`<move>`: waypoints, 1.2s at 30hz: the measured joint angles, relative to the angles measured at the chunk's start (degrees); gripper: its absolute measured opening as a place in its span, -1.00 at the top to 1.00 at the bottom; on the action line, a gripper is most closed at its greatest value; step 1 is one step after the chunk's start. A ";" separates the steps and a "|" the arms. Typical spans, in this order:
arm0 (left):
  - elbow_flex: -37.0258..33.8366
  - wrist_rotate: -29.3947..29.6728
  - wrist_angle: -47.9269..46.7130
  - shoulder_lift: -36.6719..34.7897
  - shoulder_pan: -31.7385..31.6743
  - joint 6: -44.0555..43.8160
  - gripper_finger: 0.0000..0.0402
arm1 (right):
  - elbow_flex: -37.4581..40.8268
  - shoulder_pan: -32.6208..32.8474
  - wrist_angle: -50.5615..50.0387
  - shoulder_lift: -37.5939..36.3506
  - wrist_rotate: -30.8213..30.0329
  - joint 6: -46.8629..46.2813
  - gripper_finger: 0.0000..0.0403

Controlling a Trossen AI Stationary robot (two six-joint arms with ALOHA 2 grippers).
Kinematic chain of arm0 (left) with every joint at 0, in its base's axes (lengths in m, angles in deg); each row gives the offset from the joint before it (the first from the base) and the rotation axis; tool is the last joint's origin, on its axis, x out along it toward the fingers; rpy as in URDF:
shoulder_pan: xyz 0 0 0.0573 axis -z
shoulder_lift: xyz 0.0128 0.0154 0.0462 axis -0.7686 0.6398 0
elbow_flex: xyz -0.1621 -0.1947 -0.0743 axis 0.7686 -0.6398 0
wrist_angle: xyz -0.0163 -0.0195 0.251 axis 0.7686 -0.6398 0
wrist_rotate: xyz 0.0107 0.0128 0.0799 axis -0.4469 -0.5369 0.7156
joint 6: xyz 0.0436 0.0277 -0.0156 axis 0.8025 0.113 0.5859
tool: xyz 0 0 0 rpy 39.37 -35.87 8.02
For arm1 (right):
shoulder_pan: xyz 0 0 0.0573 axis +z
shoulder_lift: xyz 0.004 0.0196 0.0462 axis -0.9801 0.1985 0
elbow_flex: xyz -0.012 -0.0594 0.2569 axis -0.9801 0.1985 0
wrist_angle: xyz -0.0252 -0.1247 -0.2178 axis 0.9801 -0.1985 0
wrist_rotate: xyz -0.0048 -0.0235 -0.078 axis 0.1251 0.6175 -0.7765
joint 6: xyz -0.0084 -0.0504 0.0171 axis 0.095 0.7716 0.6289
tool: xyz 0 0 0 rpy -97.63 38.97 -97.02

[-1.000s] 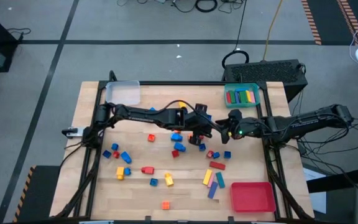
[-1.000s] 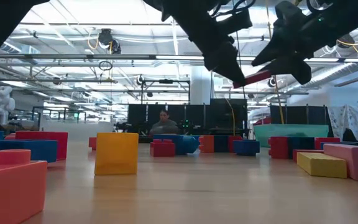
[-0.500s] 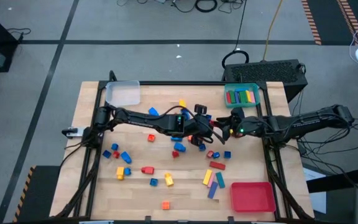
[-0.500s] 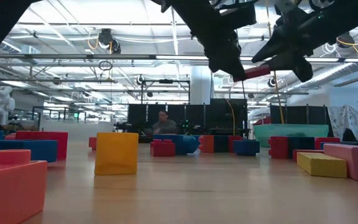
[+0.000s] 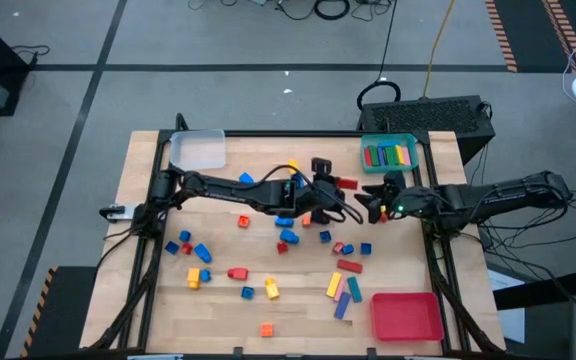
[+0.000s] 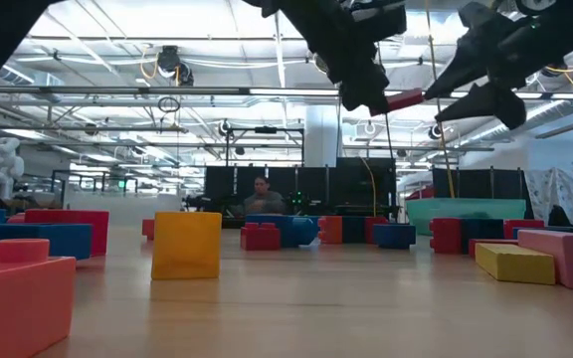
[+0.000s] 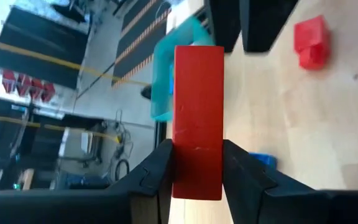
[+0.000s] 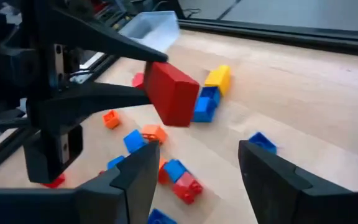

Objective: Sort blocks by size
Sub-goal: Put the red block into the blue bin

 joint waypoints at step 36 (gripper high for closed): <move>-0.11 -6.61 -2.24 0.23 -0.16 -1.90 -0.08 | -0.04 -0.43 4.28 3.05 -10.64 11.94 0.82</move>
